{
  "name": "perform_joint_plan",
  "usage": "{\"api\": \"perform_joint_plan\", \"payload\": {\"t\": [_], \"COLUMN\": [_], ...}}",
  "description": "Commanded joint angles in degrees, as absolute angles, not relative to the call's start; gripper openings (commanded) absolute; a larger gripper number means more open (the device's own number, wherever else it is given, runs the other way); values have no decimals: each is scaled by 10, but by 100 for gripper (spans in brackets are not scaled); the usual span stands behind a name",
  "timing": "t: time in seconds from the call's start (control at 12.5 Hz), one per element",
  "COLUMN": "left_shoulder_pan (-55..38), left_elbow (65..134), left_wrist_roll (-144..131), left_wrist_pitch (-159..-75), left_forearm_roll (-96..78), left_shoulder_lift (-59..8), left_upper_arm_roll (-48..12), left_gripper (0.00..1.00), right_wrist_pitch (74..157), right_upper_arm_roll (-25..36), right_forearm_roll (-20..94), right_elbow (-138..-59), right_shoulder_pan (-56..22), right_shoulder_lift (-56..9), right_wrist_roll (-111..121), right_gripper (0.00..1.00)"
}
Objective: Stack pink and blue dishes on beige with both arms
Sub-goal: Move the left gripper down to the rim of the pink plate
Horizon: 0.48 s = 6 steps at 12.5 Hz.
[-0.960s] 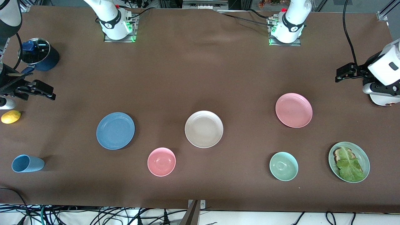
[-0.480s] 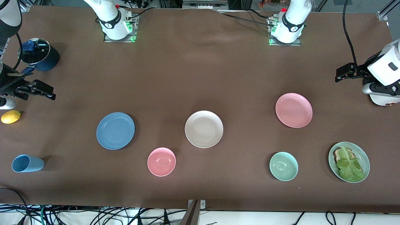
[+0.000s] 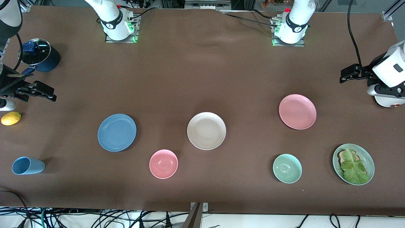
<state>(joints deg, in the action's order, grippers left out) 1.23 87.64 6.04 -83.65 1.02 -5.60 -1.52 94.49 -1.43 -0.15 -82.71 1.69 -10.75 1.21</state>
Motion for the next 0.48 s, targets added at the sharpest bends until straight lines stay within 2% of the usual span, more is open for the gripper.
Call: {"api": "perform_joint_plan", "payload": {"t": [0.0, 0.4], "left_shoulder_pan": [12, 13], "left_elbow": [886, 879], "left_wrist_roll": [67, 59], "left_wrist_pitch": [-835, -835], "left_forearm_roll": [15, 20], "left_shoulder_lift": [-60, -120], "left_upper_arm_roll": [-15, -12], "left_gripper": [100, 100], "right_wrist_pitch": [943, 942], "right_upper_arm_roll": [-16, -17], "right_forearm_roll": [-1, -1], "right_elbow": [-824, -824], "right_shoulder_pan": [19, 19], "right_shoulder_lift": [-105, -104], "right_wrist_roll": [14, 13], "right_gripper": [100, 100]}}
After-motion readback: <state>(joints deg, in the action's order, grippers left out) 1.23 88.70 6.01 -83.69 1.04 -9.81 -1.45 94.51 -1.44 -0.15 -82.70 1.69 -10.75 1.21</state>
